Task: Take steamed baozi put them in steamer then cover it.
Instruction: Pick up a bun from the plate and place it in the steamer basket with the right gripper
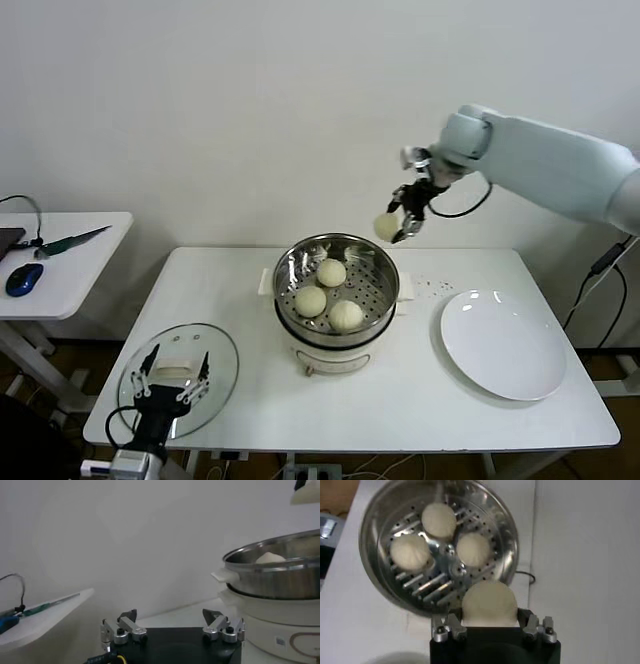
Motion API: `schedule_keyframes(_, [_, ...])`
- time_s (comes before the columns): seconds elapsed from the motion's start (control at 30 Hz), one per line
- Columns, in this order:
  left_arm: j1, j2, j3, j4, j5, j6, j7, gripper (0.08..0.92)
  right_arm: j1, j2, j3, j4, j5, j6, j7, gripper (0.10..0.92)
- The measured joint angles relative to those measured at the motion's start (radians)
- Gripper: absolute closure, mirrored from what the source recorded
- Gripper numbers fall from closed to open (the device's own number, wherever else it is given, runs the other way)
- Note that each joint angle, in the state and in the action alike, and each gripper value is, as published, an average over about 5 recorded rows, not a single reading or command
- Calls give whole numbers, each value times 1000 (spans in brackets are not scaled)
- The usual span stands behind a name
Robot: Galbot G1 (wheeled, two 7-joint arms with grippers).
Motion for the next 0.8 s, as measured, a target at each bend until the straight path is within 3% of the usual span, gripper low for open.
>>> schedule_keyframes(0.33, [-2,0,-7,2,-10,-2,-1,177,-24,61,-72,69,61,-56,80,320])
schedule_keyframes(0.8, [-18,-7,-13,8,-10,3,-1,177,-116,71,-81,71,18,-80,128,312])
